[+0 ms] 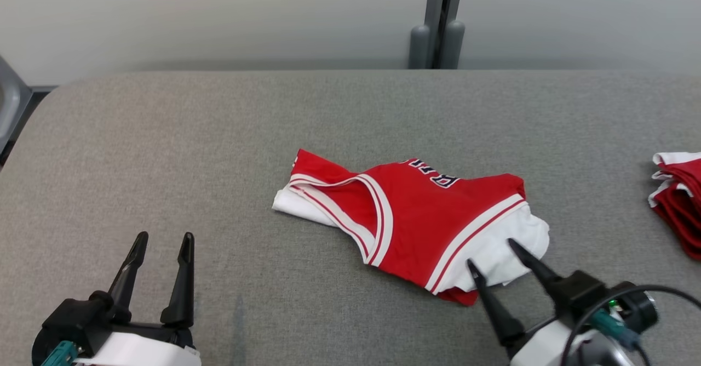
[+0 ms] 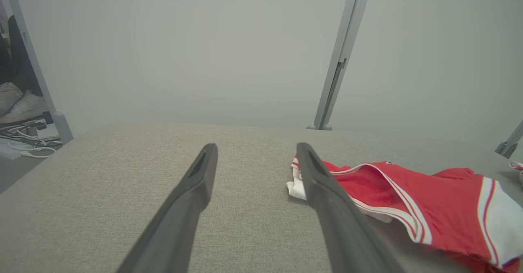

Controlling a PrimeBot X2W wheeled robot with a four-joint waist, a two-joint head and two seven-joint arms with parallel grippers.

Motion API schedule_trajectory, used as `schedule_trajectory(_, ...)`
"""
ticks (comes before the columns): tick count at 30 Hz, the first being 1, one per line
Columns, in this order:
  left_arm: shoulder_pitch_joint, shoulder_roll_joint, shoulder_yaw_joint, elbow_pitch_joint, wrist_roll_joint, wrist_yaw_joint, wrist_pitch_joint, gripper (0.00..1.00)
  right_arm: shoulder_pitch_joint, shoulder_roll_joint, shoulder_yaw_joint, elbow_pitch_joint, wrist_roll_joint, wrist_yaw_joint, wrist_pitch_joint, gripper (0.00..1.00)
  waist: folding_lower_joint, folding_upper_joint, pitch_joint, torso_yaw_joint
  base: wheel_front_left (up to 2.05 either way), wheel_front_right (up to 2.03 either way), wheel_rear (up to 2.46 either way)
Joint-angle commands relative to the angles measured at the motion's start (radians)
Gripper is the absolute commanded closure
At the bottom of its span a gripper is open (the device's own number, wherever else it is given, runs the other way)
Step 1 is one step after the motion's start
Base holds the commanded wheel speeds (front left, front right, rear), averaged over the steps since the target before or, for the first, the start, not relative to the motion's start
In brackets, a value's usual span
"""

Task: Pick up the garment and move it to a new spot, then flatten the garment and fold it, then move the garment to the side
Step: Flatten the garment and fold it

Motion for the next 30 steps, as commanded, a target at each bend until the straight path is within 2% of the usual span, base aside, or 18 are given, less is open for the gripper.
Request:
schedule_trajectory(1,-0.026,0.001,-0.002,0.008,0.005,-0.009,-0.007,0.0,-0.027,-0.026,0.043,0.014,0.006,0.0,0.009,0.0,0.0,0.0,0.034,0.021,0.0,0.0,0.0)
schedule_trajectory(9,-0.09,-0.021,-0.017,0.053,0.001,-0.034,-0.03,0.0,-0.133,-0.146,0.281,0.127,-0.017,0.0,0.056,0.0,0.0,0.0,0.094,0.063,0.0,0.0,0.0)
schedule_trajectory(17,-0.139,-0.029,-0.02,0.085,0.005,-0.048,-0.046,0.0,-0.261,-0.208,0.381,0.219,-0.014,0.0,0.06,0.0,0.0,0.0,0.135,0.084,0.0,0.0,0.0)
schedule_trajectory(18,-0.14,-0.03,-0.02,0.088,0.006,-0.051,-0.049,0.0,-0.272,-0.208,0.383,0.225,-0.008,0.0,0.056,0.64,0.0,0.0,0.138,0.085,0.0,0.0,0.0)
schedule_trajectory(19,-0.144,-0.032,-0.02,0.092,0.006,-0.052,-0.051,0.0,-0.283,-0.208,0.379,0.228,-0.008,0.0,0.049,1.0,0.0,0.0,0.14,0.085,0.0,0.0,0.0)
schedule_trajectory(25,-0.148,-0.035,-0.008,0.101,0.008,-0.054,-0.059,0.0,-0.323,-0.179,0.342,0.193,0.013,0.0,-0.001,1.0,0.0,0.0,0.145,0.077,0.0,0.0,0.0)
schedule_trajectory(30,-0.152,-0.035,-0.004,0.103,0.011,-0.055,-0.063,0.0,-0.365,-0.154,0.356,0.128,0.018,0.0,-0.019,1.0,0.0,0.0,0.139,0.066,0.0,0.0,0.0)
